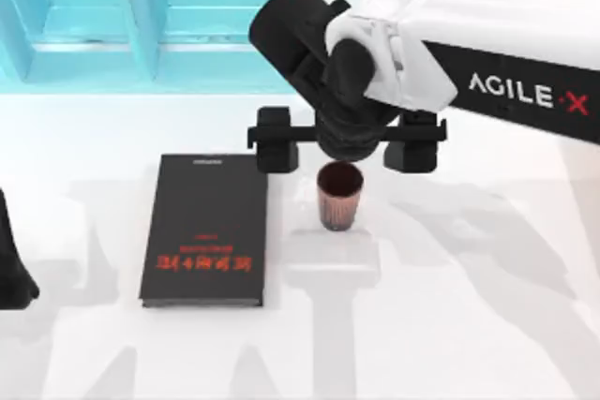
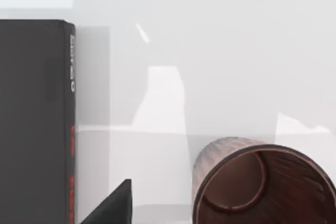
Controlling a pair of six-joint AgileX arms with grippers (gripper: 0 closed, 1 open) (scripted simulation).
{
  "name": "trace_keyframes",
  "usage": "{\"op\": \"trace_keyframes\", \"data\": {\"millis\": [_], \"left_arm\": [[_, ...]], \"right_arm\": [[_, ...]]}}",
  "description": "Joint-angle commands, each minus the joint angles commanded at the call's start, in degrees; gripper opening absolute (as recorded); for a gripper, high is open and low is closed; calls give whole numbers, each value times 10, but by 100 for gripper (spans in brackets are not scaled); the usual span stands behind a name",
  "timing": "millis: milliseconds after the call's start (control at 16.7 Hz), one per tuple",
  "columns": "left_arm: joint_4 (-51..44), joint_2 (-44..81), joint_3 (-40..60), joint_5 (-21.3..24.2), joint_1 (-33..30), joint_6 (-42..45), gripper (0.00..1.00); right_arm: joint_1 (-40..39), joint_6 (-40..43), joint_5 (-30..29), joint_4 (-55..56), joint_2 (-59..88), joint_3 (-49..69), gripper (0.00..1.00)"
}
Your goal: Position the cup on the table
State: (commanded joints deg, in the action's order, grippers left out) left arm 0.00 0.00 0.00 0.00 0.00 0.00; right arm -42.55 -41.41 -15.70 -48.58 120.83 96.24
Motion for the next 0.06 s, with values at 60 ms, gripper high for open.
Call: {"op": "trace_keyframes", "data": {"millis": [60], "left_arm": [[0,0,0,0,0,0,100]], "right_arm": [[0,0,0,0,0,0,100]]}}
